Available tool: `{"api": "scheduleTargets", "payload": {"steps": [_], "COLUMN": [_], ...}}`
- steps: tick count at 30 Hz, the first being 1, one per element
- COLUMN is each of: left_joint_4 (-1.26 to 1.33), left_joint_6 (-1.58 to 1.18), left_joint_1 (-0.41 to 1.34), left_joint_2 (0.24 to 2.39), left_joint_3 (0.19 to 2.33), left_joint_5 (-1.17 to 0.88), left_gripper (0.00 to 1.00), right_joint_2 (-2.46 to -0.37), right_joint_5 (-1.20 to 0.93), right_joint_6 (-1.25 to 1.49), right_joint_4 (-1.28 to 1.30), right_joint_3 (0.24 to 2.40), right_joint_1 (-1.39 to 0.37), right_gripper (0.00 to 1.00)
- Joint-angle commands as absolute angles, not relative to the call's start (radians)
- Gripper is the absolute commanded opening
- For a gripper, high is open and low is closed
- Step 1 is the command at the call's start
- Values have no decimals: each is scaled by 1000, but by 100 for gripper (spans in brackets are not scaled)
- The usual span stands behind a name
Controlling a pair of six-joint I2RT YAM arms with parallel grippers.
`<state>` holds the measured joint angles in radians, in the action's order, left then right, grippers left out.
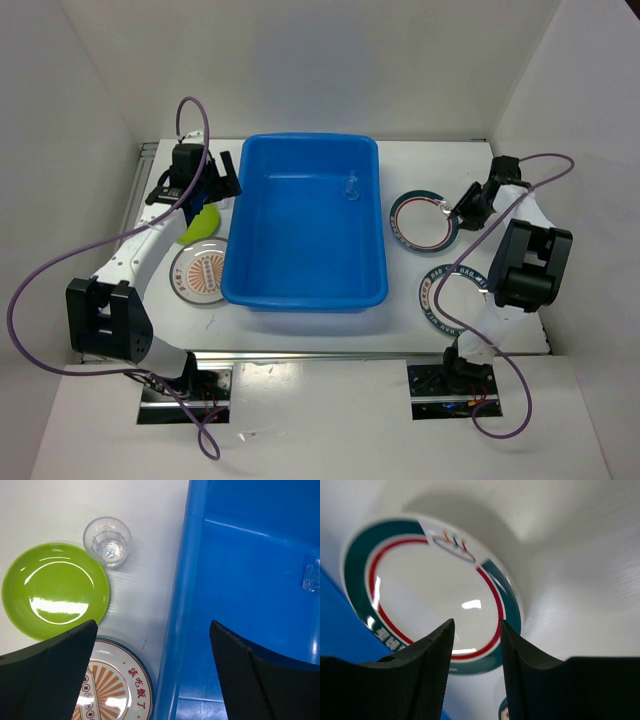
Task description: Place the mixed dishes into the plastic bin
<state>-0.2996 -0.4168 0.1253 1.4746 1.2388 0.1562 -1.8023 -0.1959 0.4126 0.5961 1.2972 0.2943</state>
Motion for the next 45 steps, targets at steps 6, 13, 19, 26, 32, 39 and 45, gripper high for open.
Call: {"api": "scheduleTargets", "payload": {"steps": [6,13,19,26,32,39,45], "left_joint_4": [-284,-293,-293,-293,-293,-293,-293], "left_joint_6": [-391,-391,-391,-382,-373,-364,-364], "left_joint_1": [123,123,123,123,123,123,123], "left_joint_2": [1442,1442,1451,1451,1451,1442,1442], "left_joint_3": [1253,1281,1281,1281,1281,1262,1262], "left_joint_5": [144,144,135,135,146,155,155], "left_gripper": [100,100,100,100,100,100,100], "right_joint_2": [-1887,-1934,-1925,-1849,-1836,-1824,-1775], "right_joint_5": [-14,-74,-104,-205,-239,-219,-198], "right_joint_6": [381,370,370,406,436,445,445], "right_joint_4": [664,678,646,537,492,480,471], "right_joint_3": [1457,1384,1325,1253,1184,1175,1175], "right_joint_1": [284,264,244,244,244,244,244], "right_gripper": [53,53,53,47,37,13,0]}}
